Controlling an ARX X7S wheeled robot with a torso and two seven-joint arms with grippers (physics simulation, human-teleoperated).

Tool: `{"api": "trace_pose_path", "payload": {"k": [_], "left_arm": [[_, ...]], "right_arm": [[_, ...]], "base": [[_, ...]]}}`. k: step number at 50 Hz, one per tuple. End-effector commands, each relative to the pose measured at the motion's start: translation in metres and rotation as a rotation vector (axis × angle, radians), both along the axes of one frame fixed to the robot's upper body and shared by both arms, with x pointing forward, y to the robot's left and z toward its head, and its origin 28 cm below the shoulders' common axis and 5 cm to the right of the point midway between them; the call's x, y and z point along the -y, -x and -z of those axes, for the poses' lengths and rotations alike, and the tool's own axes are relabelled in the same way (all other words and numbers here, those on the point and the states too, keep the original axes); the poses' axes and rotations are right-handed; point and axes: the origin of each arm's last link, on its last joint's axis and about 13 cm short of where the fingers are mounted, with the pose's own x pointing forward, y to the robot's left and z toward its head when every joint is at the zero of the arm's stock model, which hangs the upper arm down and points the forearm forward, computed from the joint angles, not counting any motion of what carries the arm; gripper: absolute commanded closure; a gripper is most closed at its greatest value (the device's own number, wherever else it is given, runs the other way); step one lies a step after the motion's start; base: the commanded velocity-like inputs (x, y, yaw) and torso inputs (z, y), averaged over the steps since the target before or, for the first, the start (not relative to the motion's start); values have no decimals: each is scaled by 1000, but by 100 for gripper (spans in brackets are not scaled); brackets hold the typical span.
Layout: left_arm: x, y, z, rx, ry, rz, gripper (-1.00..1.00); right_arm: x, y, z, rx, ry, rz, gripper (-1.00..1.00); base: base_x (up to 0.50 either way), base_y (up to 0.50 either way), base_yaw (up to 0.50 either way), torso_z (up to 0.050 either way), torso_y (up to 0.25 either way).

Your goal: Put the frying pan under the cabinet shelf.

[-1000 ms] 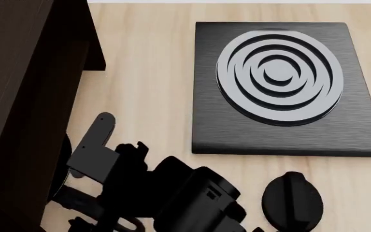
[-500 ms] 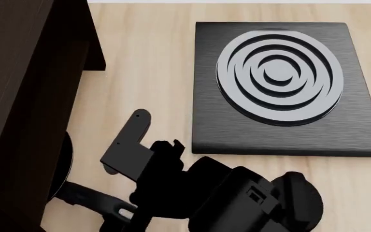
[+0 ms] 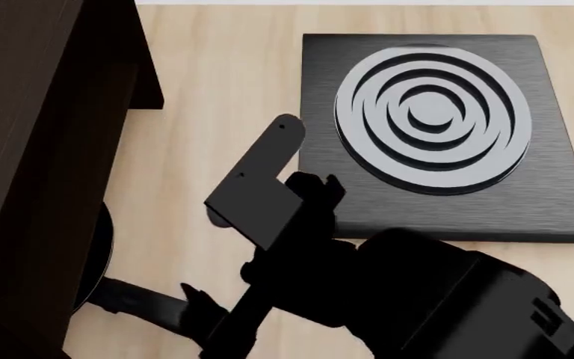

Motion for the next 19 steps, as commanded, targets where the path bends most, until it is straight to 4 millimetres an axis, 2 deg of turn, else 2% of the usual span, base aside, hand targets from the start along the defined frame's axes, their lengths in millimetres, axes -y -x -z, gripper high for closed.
{"api": "trace_pose_path", "payload": {"k": [1,19], "left_arm": [[2,-2,0,-11,-6,9,-100],[3,-5,0,-23,1,30,-100]], "right_arm": [[11,16,-22,75,-45,25,-100],[23,42,-48,188,-86,53,-100]], "base": [[0,0,0,0,0],[0,0,0,0,0]]}}
